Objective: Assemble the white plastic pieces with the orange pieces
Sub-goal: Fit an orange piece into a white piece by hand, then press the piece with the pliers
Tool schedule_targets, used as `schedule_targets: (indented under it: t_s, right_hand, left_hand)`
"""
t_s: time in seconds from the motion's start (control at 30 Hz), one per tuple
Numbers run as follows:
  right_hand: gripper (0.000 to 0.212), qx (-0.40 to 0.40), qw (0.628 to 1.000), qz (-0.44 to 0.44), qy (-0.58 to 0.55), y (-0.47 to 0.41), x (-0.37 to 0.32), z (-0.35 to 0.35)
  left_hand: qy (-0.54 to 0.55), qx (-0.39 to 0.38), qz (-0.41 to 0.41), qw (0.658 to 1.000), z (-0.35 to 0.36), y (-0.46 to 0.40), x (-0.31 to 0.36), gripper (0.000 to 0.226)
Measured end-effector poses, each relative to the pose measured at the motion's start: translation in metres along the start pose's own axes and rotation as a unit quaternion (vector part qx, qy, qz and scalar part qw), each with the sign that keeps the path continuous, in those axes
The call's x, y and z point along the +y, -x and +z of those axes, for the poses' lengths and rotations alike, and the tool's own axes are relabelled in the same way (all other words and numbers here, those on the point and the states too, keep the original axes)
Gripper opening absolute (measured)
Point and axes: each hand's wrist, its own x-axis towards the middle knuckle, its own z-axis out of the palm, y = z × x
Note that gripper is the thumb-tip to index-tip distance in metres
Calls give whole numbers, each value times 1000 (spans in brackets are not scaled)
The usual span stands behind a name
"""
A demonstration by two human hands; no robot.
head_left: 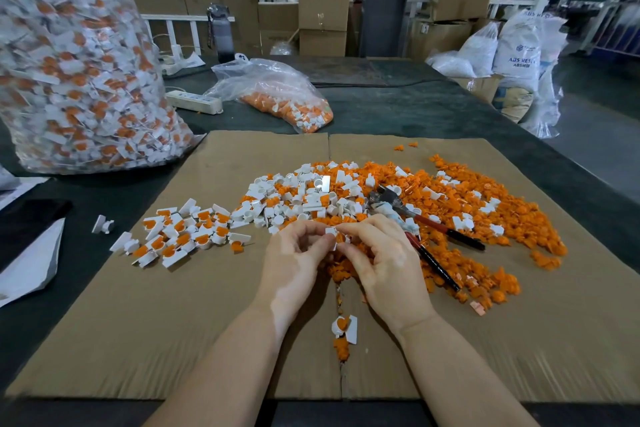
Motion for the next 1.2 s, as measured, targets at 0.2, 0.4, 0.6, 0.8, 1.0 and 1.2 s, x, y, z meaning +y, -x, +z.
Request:
schedule_targets:
  t_s: [0.2,0.4,0.6,0.8,1.0,1.2]
  right_hand:
    - [18,-5,1000,3,7,0,0,0]
    - [27,35,994,91,58,-6,3,-12]
    - [44,-161,882,352,269,-28,26,-40]
    - [51,-228,852,365,299,-36,35,-45]
    - [33,-172,909,294,242,-33,22,-53]
    - [34,-260,923,282,28,-36,-5,-60]
  left_hand:
    - [4,-2,2,1000,1,0,1,6]
    - [-7,-5,-3,1000,1,-1,4,4]
    - [-13,-17,-1,1000,2,-2,5,4]
    - [-9,-16,-3,1000,3,-2,6,5]
    - [38,4,-42,998,3,-7,10,5]
    - [127,36,-110,985,5,-20,23,6]
